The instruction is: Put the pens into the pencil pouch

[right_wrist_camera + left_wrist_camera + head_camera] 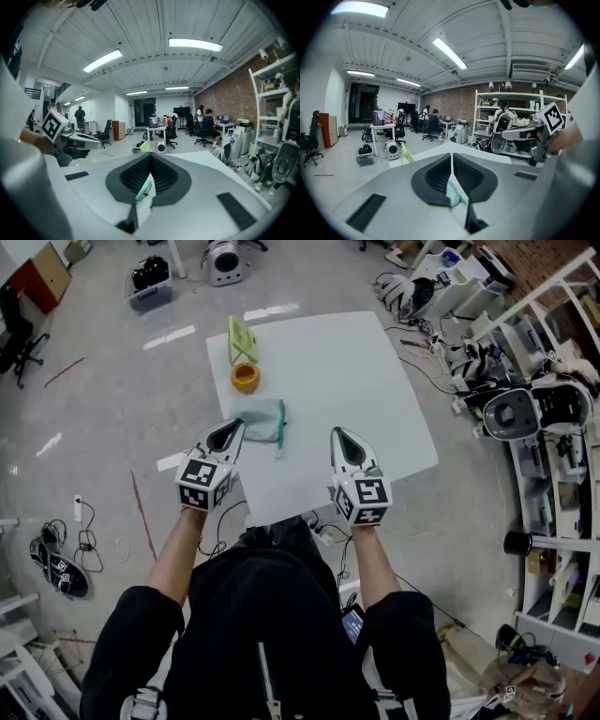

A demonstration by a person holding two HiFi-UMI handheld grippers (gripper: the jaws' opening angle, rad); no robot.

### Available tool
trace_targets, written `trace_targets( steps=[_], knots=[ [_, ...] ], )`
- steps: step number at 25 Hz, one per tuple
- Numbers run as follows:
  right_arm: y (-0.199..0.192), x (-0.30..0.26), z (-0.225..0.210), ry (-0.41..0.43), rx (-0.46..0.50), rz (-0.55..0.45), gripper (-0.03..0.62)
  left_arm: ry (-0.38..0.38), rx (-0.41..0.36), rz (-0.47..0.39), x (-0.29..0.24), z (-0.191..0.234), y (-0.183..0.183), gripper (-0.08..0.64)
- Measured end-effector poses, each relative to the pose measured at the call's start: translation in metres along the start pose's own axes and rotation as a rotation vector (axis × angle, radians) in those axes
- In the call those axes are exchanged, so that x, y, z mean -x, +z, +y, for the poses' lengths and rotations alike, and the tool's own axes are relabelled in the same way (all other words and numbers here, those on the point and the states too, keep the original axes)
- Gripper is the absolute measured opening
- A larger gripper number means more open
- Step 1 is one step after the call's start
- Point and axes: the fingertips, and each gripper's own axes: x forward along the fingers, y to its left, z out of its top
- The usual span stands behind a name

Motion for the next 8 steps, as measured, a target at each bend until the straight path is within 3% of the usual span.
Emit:
trace_targets(
  steps=[8],
  knots=[
    [-0.009,0.012,0.002,-0.008,-0.022,0.007,0.009,-0.008,0.003,0.028,0.004,-0.003,-0.014,0.034]
  ],
)
